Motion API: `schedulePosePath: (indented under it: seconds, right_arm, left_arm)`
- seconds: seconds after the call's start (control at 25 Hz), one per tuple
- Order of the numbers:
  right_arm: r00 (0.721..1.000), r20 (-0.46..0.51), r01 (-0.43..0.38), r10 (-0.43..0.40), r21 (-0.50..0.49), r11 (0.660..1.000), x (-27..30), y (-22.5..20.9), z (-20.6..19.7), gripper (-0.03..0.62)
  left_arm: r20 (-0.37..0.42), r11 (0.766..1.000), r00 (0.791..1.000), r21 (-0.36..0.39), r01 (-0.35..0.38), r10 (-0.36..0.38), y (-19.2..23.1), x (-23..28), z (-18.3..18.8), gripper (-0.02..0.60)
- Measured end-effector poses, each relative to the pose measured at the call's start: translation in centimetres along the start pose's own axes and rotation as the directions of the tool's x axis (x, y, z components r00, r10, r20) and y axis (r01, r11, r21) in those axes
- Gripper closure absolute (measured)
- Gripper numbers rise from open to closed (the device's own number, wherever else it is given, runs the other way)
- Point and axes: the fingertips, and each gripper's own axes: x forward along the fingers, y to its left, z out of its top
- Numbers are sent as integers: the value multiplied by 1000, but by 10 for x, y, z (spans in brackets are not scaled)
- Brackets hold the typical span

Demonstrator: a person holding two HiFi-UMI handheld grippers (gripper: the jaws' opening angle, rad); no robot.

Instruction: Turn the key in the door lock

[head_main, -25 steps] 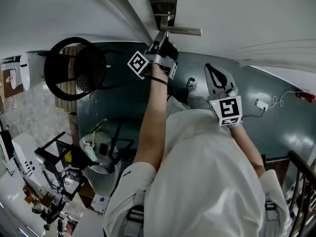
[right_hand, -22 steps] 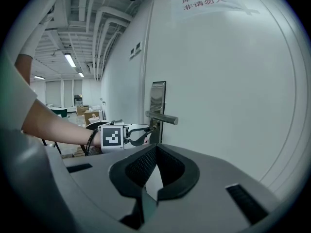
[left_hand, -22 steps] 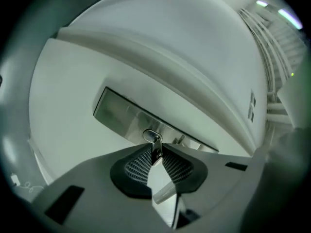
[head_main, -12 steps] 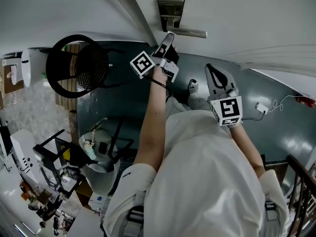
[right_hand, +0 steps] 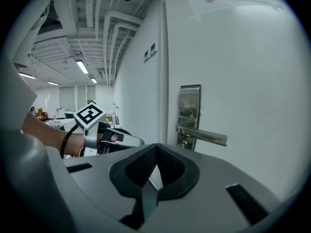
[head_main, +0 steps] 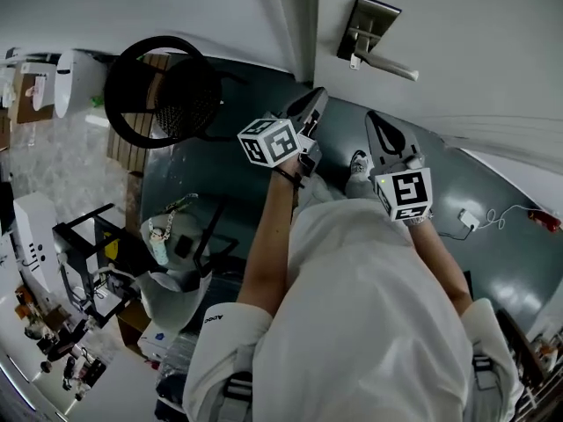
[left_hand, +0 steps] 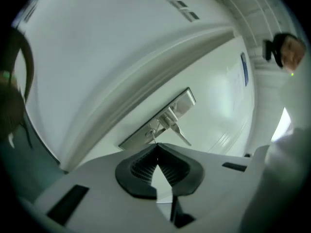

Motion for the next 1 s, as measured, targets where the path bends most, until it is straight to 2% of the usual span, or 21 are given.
schedulePosePath:
  seconds: [0.04, 0.12, 0.24, 0.32, 0.4, 0.48, 0.6, 0.68, 0.84, 1.0]
  right_arm:
    - [1000, 7, -23, 23, -2, 1000, 8, 11, 5, 602]
    - [997, 23, -74, 74, -5, 997, 24, 35, 15, 602]
    - [986, 44, -160, 161, -7, 987, 47, 76, 31, 602]
    - [973, 61, -223, 224, -12, 975, 59, 106, 44, 602]
    - [955, 87, -282, 283, -23, 959, 68, 137, 61, 602]
    - [935, 118, -331, 334, -43, 943, 75, 167, 78, 602]
    - [902, 150, -397, 405, -80, 914, 87, 208, 98, 602]
    - [879, 151, -442, 453, -98, 892, 92, 230, 106, 602]
    - [836, 145, -516, 530, -123, 848, 95, 256, 111, 602]
    - [804, 140, -567, 578, -117, 816, 103, 260, 113, 602]
  left_arm:
    - [2, 994, 999, 93, -52, 52, 1, -16, 6, 574]
    - [29, 960, 987, 229, -159, 156, 7, -51, 17, 574]
    - [103, 893, 955, 339, -296, 277, 15, -104, 32, 574]
    - [184, 817, 911, 402, -412, 369, 20, -143, 44, 574]
    - [285, 717, 845, 447, -535, 453, 23, -183, 58, 574]
    - [380, 632, 778, 454, -628, 501, 23, -222, 72, 574]
    - [485, 547, 684, 413, -728, 545, 25, -273, 90, 574]
    - [529, 504, 624, 373, -779, 574, 25, -299, 97, 574]
    - [580, 450, 532, 295, -843, 617, 22, -330, 94, 574]
    - [618, 361, 424, 232, -903, 663, 22, -341, 92, 574]
